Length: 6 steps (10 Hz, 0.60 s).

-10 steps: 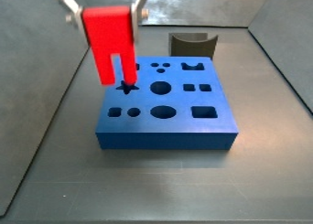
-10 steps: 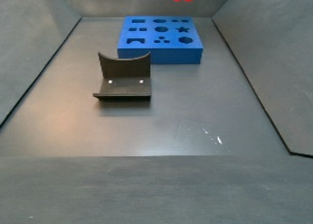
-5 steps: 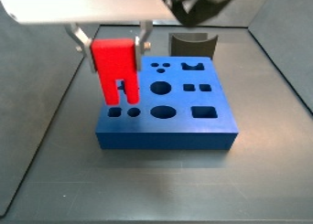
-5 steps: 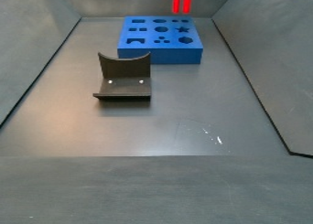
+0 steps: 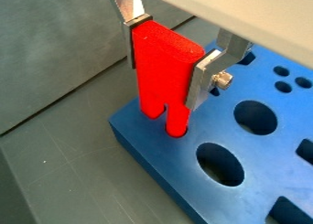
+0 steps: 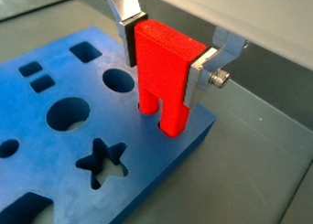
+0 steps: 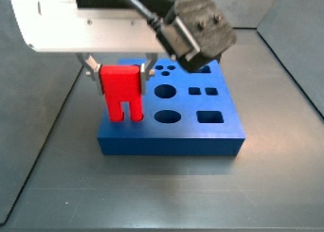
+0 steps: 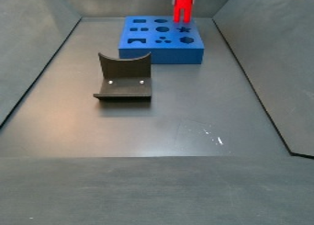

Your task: Insert the square-circle object.

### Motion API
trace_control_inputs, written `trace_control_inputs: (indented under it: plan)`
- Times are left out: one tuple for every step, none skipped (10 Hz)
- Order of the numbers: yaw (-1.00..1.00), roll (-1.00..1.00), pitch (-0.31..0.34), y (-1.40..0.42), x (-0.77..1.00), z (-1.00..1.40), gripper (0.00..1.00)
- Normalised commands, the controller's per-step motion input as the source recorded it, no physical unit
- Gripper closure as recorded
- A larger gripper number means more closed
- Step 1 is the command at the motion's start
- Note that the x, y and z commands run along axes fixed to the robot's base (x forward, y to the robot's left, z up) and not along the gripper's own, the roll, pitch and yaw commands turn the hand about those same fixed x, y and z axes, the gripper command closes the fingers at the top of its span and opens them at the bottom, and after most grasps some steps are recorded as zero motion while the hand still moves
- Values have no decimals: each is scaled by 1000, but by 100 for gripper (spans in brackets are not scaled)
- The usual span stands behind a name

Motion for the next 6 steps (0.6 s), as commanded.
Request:
trace_control_inputs:
  plan:
    - [-26,-40,-6,0,0,-760,100]
    - [-46,0,-60,0,11,-1000,100]
    - [-60,0,-34,0,40,-1000,100]
    - [-34,0,-11,0,49,-1000,100]
    - [-69,17,0,-49,223,-1000,100]
    - [-103,20,-3,-89,254,-1000,100]
